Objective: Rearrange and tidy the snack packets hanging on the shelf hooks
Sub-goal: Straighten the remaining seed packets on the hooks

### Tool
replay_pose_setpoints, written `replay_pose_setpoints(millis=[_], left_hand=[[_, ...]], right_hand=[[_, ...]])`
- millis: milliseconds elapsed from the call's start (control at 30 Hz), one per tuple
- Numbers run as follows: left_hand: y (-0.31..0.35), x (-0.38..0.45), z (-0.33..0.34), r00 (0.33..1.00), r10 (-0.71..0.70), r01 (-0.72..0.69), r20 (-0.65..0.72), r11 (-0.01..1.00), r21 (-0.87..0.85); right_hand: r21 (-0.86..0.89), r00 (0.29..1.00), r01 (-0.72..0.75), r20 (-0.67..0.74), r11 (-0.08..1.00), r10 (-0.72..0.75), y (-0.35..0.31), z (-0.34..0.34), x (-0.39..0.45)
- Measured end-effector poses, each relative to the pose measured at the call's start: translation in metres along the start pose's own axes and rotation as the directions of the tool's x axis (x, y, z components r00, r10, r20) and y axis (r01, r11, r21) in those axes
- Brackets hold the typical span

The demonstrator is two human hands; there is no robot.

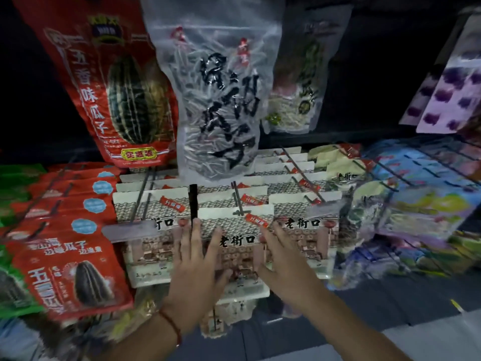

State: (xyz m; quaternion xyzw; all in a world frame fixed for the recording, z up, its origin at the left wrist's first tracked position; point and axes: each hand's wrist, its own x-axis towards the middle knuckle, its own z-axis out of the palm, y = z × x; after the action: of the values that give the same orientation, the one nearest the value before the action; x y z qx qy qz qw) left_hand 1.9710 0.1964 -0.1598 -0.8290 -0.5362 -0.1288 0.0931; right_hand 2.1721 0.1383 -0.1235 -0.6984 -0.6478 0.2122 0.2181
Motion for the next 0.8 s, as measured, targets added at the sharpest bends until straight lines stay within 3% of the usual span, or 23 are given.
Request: replay_pose_setpoints(millis=[267, 400, 533, 633, 700, 800], left_hand=[[0.017, 0.023, 0.006, 0.986, -0.136, 0.139, 0.094, 0.990, -0.030], [0.011, 0.027, 0.005, 0.962, -0.188, 0.232, 0.199, 0.946, -0.227], [0.010, 0.012, 0.006, 0.947, -0.267, 0.321, 0.178, 0.789, -0.523], [0.010, 0.003, 0.006, 0.899, -0.353, 0.422, 0.257, 0.550, -0.720], [0.012, -0.001, 0.009, 0.891, -0.327, 0.437, 0.316, 0.424, -0.793], [0.012, -0.005, 0.021, 0.911, -0.294, 0.394, 0.290, 0.413, -0.821]], right_hand=[[0.022, 0.996, 0.043, 0.080, 0.999, -0.045, 0.010, 0.000, 0.038], [0.068, 0.997, 0.078, 0.011, 0.995, -0.079, 0.020, 0.001, 0.039], [0.245, 0.984, 0.079, -0.172, 0.966, -0.037, 0.031, 0.016, 0.028], [0.521, 0.976, -0.028, -0.169, 0.853, 0.135, 0.029, 0.029, 0.026], [0.603, 0.971, -0.073, -0.137, 0.795, 0.194, 0.022, 0.037, 0.026], [0.609, 0.963, -0.079, -0.158, 0.790, 0.218, 0.009, 0.049, 0.026]])
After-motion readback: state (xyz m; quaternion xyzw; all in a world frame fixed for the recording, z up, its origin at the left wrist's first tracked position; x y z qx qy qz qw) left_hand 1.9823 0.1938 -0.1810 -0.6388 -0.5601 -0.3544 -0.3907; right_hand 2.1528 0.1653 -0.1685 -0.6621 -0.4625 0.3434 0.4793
